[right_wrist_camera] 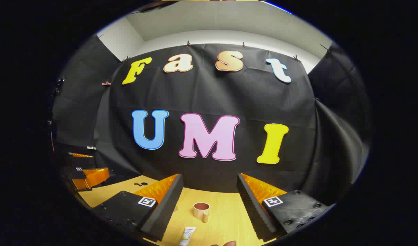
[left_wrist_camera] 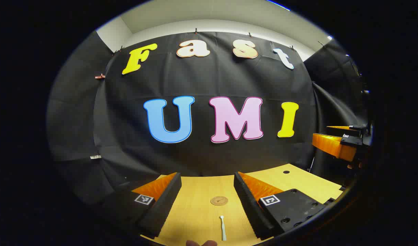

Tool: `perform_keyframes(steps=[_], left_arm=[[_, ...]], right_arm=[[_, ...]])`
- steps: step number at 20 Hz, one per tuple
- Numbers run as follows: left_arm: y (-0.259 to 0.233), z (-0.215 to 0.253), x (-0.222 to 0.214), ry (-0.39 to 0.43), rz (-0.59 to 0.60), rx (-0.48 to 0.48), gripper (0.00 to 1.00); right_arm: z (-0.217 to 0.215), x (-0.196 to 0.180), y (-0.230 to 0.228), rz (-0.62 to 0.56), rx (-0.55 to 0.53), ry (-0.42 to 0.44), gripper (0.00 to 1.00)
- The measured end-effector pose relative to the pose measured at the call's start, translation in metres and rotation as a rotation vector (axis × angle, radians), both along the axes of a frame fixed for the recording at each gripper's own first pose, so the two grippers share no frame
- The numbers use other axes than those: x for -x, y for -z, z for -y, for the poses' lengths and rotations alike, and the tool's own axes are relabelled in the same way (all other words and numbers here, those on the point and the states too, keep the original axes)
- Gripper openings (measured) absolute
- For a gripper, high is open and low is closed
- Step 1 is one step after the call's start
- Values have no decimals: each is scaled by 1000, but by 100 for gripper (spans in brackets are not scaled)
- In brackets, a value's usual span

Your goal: Put the toothbrush and toothpaste on the desktop into the cup, then pick up the cup and place it on the coaster on the desktop.

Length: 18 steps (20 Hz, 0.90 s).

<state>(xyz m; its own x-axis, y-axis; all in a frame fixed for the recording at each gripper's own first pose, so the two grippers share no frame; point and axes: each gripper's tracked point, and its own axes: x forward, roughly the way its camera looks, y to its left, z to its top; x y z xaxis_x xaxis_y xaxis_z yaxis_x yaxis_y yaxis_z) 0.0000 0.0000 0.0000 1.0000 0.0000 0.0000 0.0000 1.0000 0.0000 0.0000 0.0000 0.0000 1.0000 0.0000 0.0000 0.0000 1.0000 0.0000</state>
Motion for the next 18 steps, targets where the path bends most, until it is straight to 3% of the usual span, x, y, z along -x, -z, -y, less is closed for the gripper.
perform_keyframes(steps=[18], left_arm=[[15, 7, -14, 9, -39, -7, 97]], right_arm=[[-8, -17, 34, -107, -18, -34, 96]])
